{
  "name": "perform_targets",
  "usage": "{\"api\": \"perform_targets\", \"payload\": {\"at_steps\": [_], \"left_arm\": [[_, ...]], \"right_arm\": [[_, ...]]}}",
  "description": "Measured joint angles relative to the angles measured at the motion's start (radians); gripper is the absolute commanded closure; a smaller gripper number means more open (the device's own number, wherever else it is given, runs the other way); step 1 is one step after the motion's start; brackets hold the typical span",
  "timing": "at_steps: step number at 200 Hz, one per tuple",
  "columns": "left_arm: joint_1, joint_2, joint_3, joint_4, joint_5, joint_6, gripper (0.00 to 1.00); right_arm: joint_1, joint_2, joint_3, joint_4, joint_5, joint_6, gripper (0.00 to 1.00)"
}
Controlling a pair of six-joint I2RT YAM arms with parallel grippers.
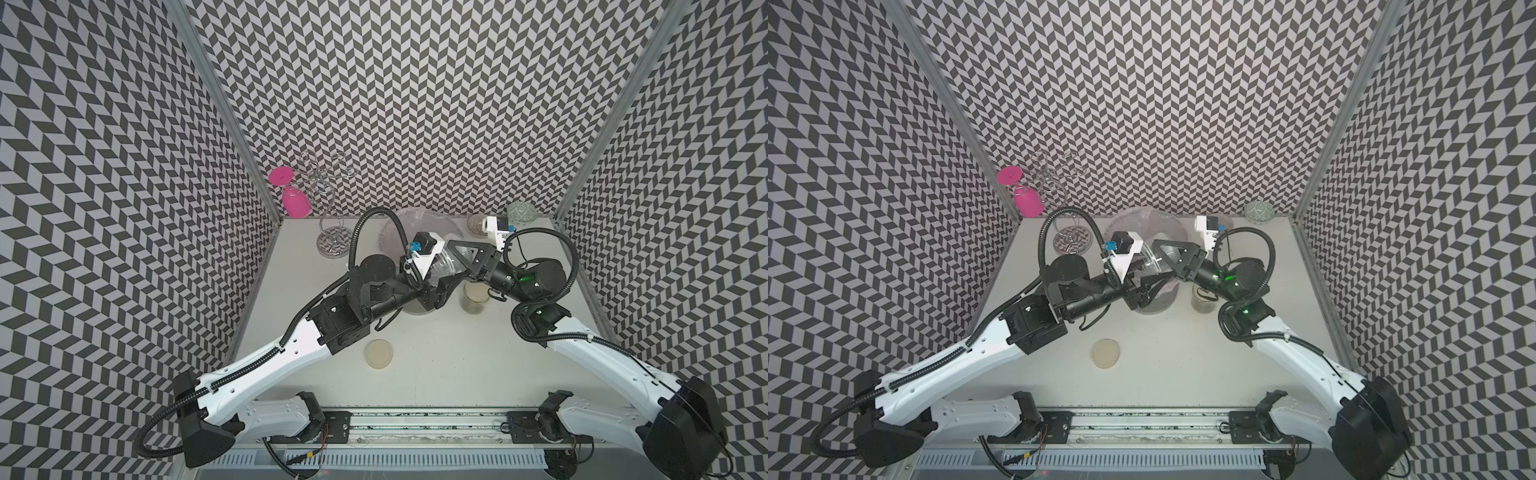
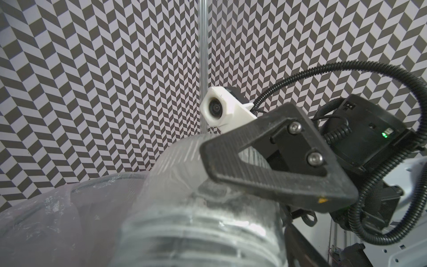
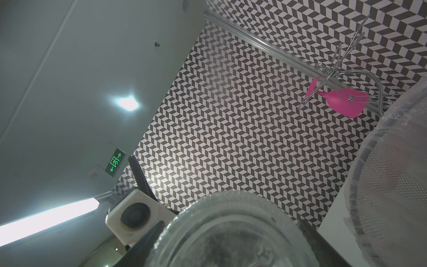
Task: Empty moldy mung beans from jars
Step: Place the jar at the center of the board.
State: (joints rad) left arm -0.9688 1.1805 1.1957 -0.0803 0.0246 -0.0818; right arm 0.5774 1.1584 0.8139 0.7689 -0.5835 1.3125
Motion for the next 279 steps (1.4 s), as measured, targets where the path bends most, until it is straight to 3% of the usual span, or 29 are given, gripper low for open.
{"api": "perform_targets", "payload": {"at_steps": [58,91,157,197,279], "left_arm": [[-0.02,0.006,0.0,0.027,0.021,0.002,0.82],[-0.024,0.0,-0.001,0.065,0.071,0.016,0.99],[-0.024,-0.003,-0.001,0.061,0.074,0.016,1.0],[-0.023,-0.011,-0.001,0.041,0.051,-0.008,1.0],[0.001,-0.082,-0.004,-0.082,-0.072,-0.049,1.0]], "right_arm": [[0.031,0.001,0.0,-0.004,0.037,0.014,0.29],[0.036,0.0,-0.002,0.023,0.05,0.12,0.3],[0.038,0.0,-0.002,0.023,0.054,0.127,0.28],[0.038,-0.002,-0.01,0.013,0.06,0.056,0.0],[0.034,-0.054,-0.031,-0.006,0.09,-0.062,0.01]]}}
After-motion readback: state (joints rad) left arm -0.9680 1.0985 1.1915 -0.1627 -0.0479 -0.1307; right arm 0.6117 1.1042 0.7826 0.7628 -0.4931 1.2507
